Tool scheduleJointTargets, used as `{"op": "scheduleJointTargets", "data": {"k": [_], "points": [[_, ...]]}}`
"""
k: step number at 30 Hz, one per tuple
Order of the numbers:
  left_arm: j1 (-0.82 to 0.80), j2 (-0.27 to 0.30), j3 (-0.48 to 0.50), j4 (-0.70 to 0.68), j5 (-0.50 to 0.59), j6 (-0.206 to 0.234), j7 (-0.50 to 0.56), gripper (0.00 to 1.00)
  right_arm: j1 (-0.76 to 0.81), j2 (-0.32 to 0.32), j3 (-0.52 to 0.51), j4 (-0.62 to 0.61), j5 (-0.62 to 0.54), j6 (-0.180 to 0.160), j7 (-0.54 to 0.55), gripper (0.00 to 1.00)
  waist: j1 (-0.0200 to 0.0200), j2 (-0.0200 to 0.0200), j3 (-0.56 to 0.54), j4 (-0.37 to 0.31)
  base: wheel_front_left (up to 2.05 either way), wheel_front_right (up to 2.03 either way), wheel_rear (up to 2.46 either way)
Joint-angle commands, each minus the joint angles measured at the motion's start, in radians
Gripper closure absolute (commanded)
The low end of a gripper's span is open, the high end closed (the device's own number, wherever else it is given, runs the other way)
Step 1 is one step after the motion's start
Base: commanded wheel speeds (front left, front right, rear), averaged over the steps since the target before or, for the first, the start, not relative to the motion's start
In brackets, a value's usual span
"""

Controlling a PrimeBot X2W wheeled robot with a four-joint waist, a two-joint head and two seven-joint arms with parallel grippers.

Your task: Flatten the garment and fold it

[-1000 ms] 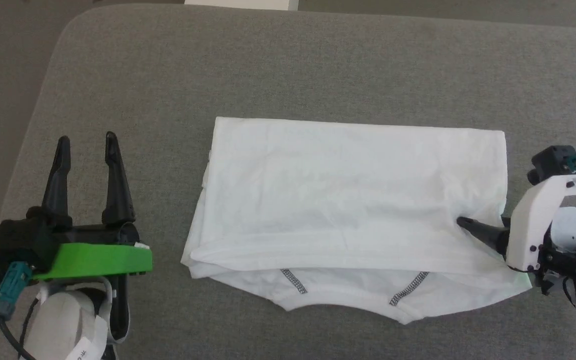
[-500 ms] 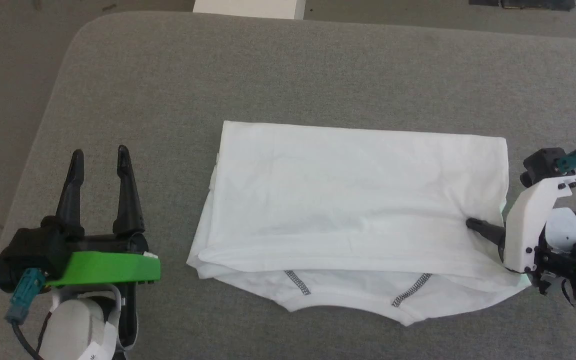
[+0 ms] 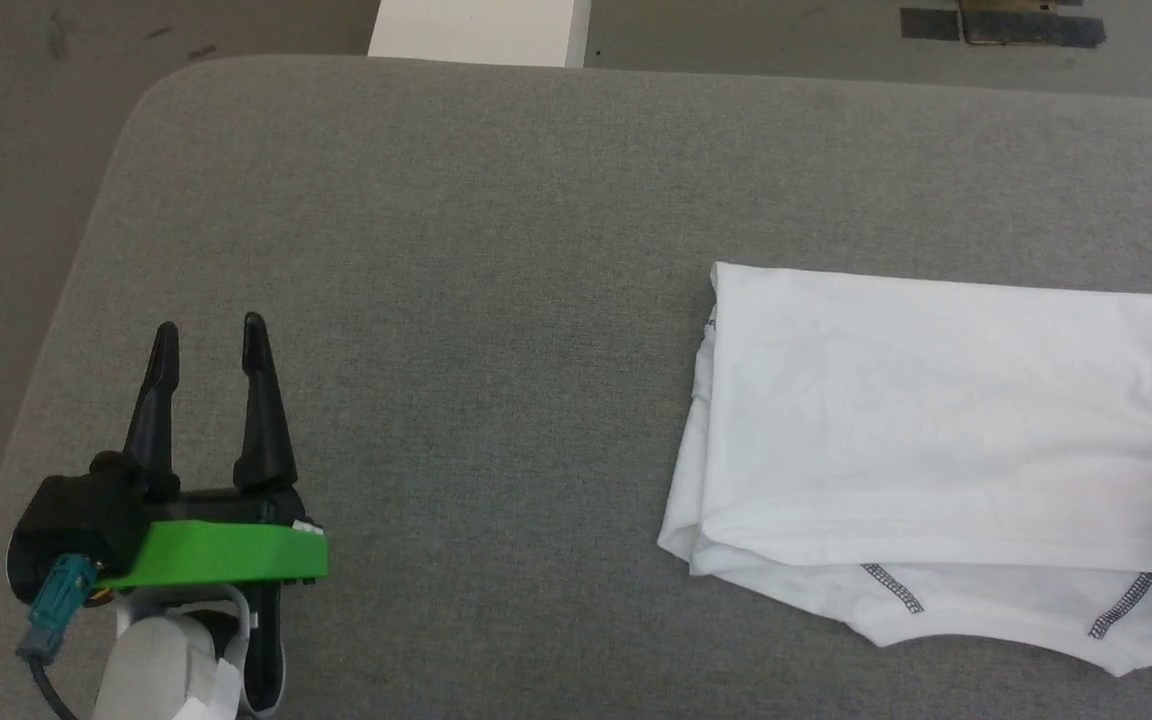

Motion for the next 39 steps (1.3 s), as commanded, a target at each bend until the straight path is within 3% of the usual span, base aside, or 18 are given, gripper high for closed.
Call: {"op": "scheduleJointTargets", "data": {"k": [1, 7, 14, 19, 26, 39], "points": [[0.017, -0.006, 0.007, 0.003, 0.015, -0.005, -0.005, 0.00, 0.001, 0.018, 0.001, -0.016, -0.023, -0.002, 0.008, 1.00, 0.0000, -0.0001, -0.015, -0.009, 0.00, 0.00, 0.00], [0.048, -0.020, 0.023, 0.006, 0.019, -0.012, -0.005, 0.00, 0.002, 0.013, 0.109, -0.181, -0.032, -0.002, 0.081, 1.00, 0.0000, -0.0001, -0.061, -0.031, 0.00, 0.00, 0.00], [0.073, -0.032, 0.026, 0.004, 0.022, -0.018, -0.005, 0.00, 0.015, -0.031, 0.243, -0.409, 0.073, -0.002, 0.220, 1.00, 0.0000, -0.0001, -0.087, -0.034, 0.00, 0.00, 0.00], [0.070, -0.037, 0.019, 0.005, 0.021, -0.026, -0.005, 0.00, -0.005, -0.004, 0.329, -0.488, 0.108, -0.002, 0.255, 1.00, 0.0000, -0.0001, -0.078, -0.020, 0.00, 0.00, 0.00], [0.055, -0.042, 0.002, 0.015, 0.021, -0.039, -0.005, 0.00, -0.080, 0.066, 0.452, -0.439, 0.109, -0.002, 0.218, 1.00, 0.0000, -0.0001, -0.054, 0.015, 0.00, 0.00, 0.00], [0.023, -0.047, -0.033, 0.038, 0.008, -0.048, -0.005, 0.00, -0.187, 0.171, 0.576, -0.174, 0.078, -0.002, 0.096, 1.00, 0.0000, -0.0001, 0.000, 0.086, 0.00, 0.00, 0.00]]}}
